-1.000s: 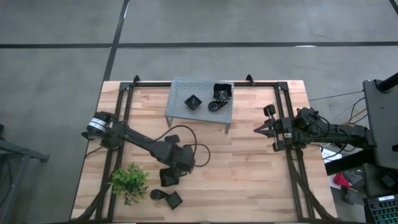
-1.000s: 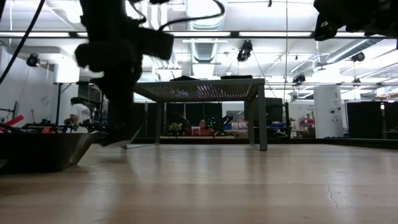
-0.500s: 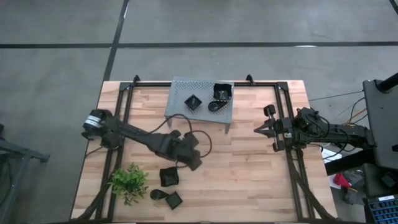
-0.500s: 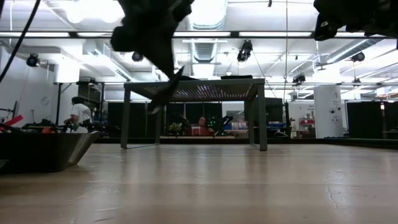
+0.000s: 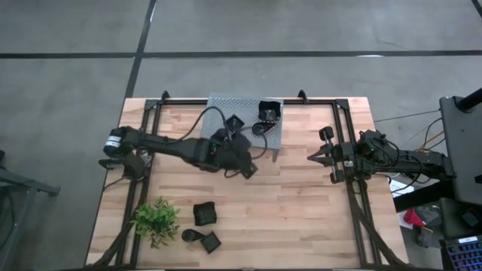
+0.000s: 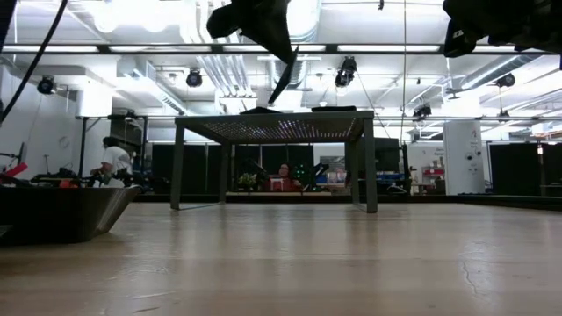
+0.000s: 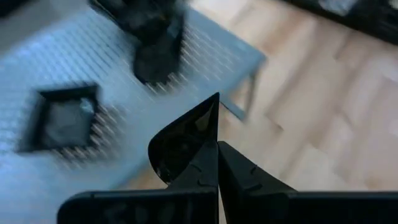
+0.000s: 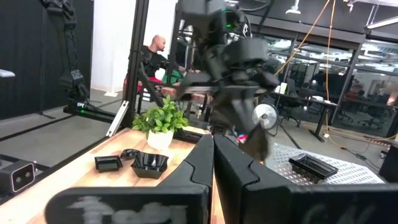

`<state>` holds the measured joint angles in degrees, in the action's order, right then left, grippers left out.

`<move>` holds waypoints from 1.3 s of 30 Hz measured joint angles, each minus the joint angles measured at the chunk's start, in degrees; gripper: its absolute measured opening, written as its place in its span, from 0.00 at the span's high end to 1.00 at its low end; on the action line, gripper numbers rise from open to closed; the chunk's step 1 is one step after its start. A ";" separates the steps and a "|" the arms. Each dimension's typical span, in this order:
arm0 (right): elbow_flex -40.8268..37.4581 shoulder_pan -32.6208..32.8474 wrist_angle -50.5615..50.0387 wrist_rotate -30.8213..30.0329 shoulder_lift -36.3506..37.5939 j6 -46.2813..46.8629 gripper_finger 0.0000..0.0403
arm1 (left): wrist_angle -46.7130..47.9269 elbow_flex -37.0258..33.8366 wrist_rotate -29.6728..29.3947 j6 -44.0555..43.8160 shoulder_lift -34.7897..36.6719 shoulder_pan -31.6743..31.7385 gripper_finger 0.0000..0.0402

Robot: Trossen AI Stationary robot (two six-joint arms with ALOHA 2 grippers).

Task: Pick & Place Mini shaped plates
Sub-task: Stack the black drop shaped plate on top of the other black drop shaped plate on the shelf

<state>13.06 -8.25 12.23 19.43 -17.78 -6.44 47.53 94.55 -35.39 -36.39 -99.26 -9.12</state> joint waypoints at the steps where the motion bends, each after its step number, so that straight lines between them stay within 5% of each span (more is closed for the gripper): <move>1: 0.00 -0.01 0.00 -0.01 0.01 0.04 0.98 | -0.56 0.19 -1.22 0.52 0.00 0.51 1.00; 5: 0.00 0.00 0.00 0.01 0.02 0.02 0.98 | -7.55 -1.09 -6.94 3.97 -0.14 2.04 1.00; 12: 0.00 0.00 0.00 -0.01 0.00 -0.01 0.98 | -20.50 -1.50 -4.32 14.76 -1.93 5.26 1.00; 30: 0.00 0.00 0.00 0.00 -0.04 0.11 0.98 | -18.19 -0.81 2.53 14.76 -1.97 10.76 1.00; 39: 0.00 -0.02 0.00 -0.01 -0.07 0.04 0.98 | -9.85 6.72 3.36 15.34 -4.99 12.21 1.00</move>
<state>13.06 -8.27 12.23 19.42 -17.85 -6.41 37.68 101.28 -32.02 -21.05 -104.26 3.10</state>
